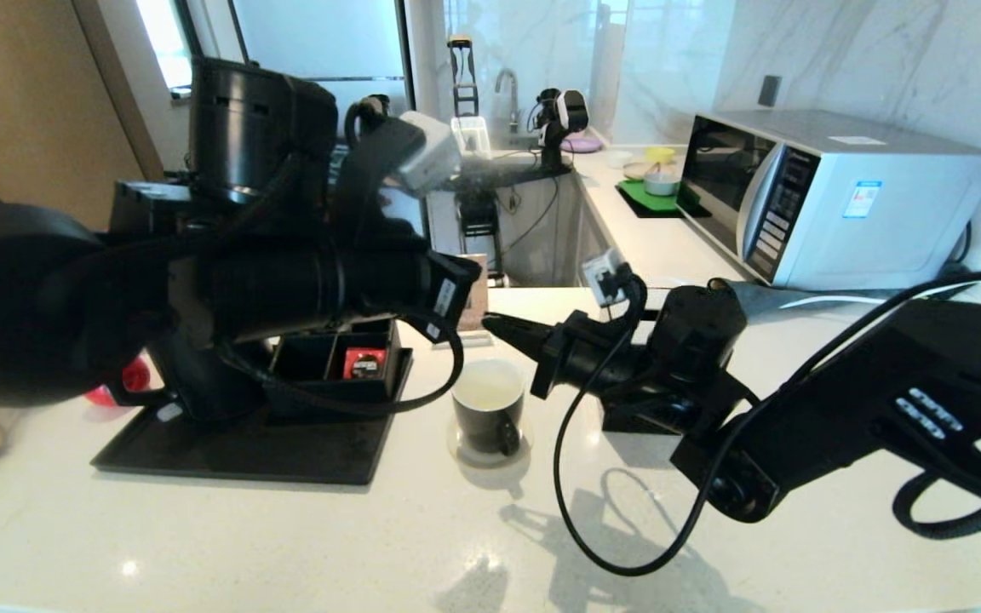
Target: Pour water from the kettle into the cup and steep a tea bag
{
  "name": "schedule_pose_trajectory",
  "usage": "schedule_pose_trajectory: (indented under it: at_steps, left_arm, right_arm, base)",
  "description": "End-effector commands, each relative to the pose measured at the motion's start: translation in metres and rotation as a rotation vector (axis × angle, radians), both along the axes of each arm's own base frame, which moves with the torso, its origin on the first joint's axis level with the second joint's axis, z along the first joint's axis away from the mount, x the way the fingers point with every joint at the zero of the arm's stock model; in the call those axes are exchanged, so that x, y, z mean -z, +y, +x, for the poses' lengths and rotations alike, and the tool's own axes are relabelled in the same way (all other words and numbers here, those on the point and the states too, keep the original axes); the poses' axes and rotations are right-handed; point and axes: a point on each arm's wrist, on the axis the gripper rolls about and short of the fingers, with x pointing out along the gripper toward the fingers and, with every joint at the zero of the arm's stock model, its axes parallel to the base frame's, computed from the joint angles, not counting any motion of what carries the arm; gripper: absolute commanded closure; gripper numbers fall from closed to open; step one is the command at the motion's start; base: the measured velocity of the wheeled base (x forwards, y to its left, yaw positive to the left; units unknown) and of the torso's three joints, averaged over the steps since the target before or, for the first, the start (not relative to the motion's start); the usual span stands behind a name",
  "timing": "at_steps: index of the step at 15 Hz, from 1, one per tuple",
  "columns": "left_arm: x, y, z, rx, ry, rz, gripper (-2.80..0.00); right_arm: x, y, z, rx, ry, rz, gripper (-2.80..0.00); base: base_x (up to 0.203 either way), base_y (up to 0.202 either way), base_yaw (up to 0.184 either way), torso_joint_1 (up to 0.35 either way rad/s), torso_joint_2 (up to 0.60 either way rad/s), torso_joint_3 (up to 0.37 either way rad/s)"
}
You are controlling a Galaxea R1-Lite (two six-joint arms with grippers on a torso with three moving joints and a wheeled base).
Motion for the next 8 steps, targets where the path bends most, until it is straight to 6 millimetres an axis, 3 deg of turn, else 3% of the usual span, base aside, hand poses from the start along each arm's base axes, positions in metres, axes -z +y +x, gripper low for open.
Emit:
schedule_pose_trajectory:
  at_steps: [1,8]
  left_arm:
    - [0.0017,0.0004,-0.0040,0.008,0.005,0.004,0.00]
    - [0.0109,-0.0041,-0.0029,0.002,0.053,-0.008,0.00]
  right_arm:
    - [-0.0059,-0.0019,0.0046,0.009,-0.022,0.017,0.00]
    - [-0.0090,-0.0026,0.0081,0.017,-0.034,0.024,0.00]
  base:
    - [0.000,0.000,0.000,0.000,0.00,0.000]
    - [0.000,0.000,0.000,0.000,0.00,0.000]
